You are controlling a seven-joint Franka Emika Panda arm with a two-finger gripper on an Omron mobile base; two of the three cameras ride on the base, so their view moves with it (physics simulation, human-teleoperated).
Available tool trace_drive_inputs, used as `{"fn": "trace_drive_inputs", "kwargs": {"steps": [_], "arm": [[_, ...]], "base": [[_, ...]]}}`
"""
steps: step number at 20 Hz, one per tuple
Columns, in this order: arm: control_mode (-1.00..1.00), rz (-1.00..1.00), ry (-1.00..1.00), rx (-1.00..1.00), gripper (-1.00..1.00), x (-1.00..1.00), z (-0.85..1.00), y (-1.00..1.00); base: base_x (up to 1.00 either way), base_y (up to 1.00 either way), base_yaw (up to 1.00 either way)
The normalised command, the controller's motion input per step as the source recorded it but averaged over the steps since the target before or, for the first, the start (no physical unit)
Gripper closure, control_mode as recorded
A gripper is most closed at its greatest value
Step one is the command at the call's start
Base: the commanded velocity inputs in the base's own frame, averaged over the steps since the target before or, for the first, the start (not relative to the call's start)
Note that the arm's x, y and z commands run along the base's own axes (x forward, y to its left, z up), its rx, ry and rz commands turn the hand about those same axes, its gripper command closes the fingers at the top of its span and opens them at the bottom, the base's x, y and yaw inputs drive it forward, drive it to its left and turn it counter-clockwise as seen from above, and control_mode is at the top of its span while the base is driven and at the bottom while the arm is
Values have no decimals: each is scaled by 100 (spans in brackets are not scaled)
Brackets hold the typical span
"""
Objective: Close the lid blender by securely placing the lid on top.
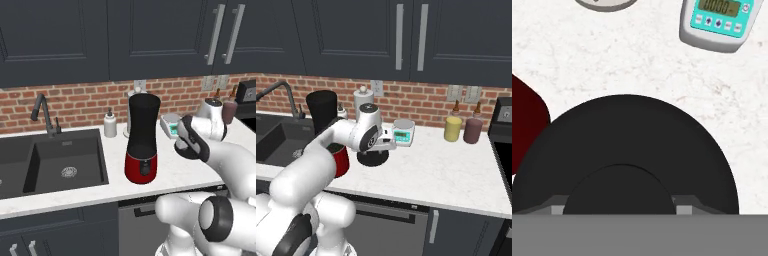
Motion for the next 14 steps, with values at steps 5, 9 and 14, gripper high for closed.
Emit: {"fn": "trace_drive_inputs", "kwargs": {"steps": [5,9,14], "arm": [[-100,0,-1,0,100,-23,60,1],[-100,0,-11,0,100,-30,55,14],[-100,0,-22,0,100,-25,53,16]], "base": [[0,0,0],[0,0,0],[0,0,0]]}}
